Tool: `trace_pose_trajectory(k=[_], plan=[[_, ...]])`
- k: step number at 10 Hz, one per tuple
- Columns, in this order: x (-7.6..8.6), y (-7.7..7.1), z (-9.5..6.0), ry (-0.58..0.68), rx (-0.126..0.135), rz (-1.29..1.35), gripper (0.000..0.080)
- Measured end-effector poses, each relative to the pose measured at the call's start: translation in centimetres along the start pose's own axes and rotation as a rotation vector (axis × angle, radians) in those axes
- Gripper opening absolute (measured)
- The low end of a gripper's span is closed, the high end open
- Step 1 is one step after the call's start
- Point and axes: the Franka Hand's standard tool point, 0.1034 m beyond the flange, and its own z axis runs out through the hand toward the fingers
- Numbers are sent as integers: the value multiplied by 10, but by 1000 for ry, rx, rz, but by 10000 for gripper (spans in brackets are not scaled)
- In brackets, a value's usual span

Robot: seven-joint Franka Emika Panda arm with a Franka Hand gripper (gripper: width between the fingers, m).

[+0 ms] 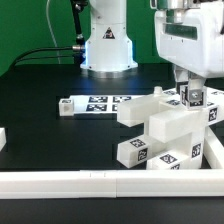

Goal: Assemble chair

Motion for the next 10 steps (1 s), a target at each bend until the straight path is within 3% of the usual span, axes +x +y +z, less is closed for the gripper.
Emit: trace_pose_trajectory(k=[2, 3, 4, 5, 7, 10], plan=[[0, 0, 0, 0, -1, -25, 307], [0, 0, 0, 0, -3, -70, 482], [3, -1, -2, -5, -13, -146, 482], [6, -2, -4, -7, -21, -264, 620], [3, -3, -2, -13, -30, -534, 648], [5, -3, -2, -14, -29, -710, 648]])
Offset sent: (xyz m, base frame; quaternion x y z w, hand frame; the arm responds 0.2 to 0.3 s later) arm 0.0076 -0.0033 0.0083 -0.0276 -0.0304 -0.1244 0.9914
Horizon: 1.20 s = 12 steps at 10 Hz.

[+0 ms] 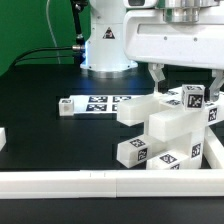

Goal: Assemble chair

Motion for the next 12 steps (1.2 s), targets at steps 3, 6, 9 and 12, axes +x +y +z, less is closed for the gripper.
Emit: trace_pose_trajectory(k=[3, 6, 9, 12], plan=[[-7, -5, 0, -6, -37, -423, 648], [-10, -6, 2, -9, -37, -453, 561], [-10, -7, 2, -7, -37, -306, 281], [-11, -7, 2, -4, -37, -111, 281]])
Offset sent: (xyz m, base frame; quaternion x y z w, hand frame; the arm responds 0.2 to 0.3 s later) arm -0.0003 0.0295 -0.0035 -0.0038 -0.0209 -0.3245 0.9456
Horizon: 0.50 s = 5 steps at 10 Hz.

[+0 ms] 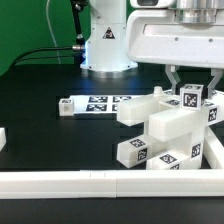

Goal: Assemble chair

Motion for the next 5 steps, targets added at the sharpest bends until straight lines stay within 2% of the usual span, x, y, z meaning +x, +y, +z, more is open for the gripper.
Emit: trace_pose_trajectory(k=[3, 5], plan=[[0, 0, 0, -3, 6, 208, 281], [3, 0, 1, -13, 20, 512, 281]])
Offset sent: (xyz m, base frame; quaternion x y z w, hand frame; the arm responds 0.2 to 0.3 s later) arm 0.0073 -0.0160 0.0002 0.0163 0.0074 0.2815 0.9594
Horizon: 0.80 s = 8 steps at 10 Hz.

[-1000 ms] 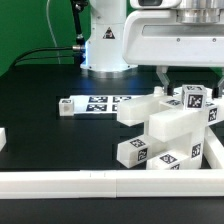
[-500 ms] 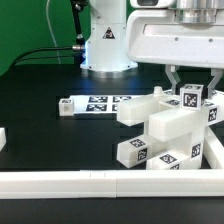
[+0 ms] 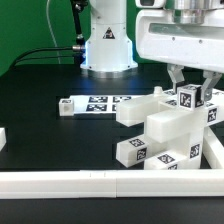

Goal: Assemble chair

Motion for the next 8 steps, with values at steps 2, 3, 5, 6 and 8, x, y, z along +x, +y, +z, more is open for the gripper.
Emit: trace_pose_trajectory(k=[2, 3, 5, 6, 8], plan=[[1, -6, 0, -5, 35, 270, 282], [1, -7, 0, -4, 40, 316, 282], [1, -7, 0, -7, 40, 408, 282], [0, -7, 0, -9, 40, 448, 282], [1, -11, 0, -33, 83, 658, 282]])
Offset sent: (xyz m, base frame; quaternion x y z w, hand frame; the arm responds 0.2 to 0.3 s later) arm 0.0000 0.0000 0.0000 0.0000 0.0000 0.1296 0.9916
